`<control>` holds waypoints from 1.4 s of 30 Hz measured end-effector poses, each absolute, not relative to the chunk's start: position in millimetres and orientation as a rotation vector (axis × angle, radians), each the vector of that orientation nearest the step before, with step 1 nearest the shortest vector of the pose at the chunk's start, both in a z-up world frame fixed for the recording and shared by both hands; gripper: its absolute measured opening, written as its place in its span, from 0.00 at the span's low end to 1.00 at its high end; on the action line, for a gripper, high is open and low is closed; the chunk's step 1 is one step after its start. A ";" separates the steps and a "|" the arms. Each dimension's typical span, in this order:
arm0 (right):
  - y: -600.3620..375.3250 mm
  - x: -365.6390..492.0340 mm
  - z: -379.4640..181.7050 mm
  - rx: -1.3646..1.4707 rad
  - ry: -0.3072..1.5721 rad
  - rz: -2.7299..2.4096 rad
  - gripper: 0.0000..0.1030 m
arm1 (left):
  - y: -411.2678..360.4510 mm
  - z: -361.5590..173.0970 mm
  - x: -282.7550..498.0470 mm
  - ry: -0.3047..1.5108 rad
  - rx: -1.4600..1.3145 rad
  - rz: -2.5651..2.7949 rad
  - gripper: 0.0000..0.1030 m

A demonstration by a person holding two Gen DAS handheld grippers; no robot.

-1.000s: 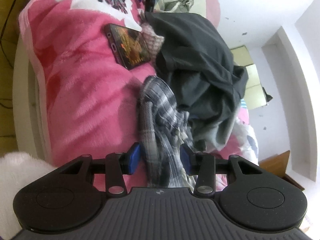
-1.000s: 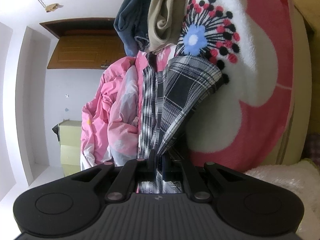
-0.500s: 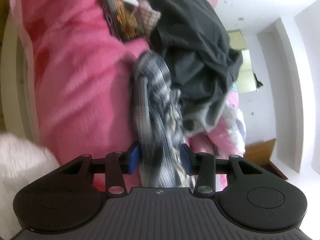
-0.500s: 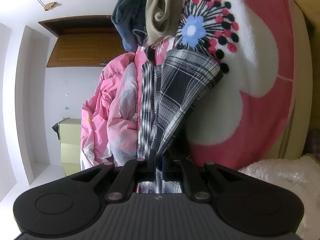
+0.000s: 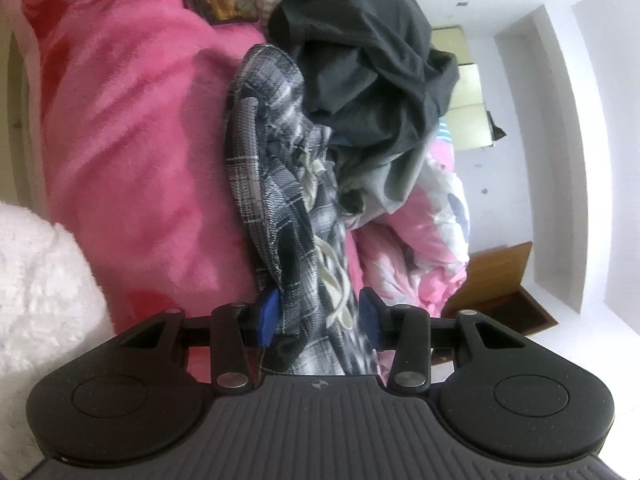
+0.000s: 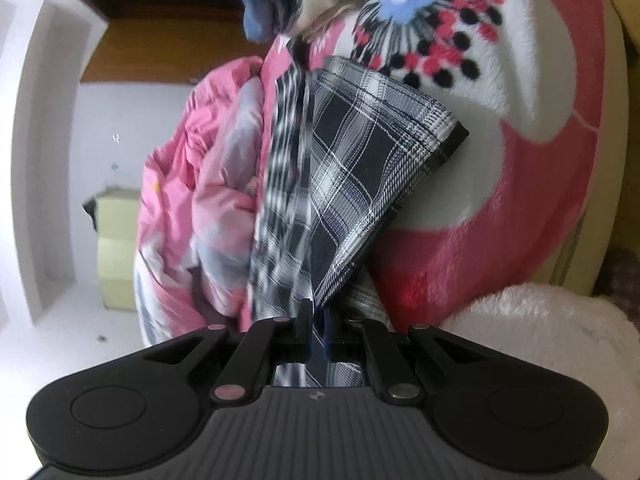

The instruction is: Fold clothes

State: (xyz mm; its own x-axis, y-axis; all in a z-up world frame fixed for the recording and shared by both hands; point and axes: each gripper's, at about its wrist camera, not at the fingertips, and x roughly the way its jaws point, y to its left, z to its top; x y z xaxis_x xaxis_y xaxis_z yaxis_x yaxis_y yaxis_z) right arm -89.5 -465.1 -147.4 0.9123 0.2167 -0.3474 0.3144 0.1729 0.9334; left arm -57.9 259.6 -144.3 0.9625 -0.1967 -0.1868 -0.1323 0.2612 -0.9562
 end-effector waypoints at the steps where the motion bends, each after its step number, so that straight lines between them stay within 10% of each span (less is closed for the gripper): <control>1: -462.9 -88.5 -144.6 1.386 0.463 -0.078 0.04 | 259.8 -144.2 -57.9 0.295 -1.307 -0.035 0.35; 9: -456.6 -97.8 -100.5 1.269 0.346 -0.102 0.01 | 263.0 -138.3 -59.2 0.265 -1.321 -0.014 0.06; 42: -499.0 -18.8 15.0 1.215 0.022 -0.108 0.01 | 272.3 -66.0 -3.6 0.012 -1.200 -0.034 0.02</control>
State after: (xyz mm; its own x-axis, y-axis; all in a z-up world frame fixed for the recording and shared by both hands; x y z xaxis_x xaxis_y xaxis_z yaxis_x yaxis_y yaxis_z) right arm -18.8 -499.0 15.0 0.9947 -0.0710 -0.0746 0.0946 0.3437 0.9343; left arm -3.6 272.3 -66.0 0.9994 -0.0331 0.0086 0.0200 0.3616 -0.9321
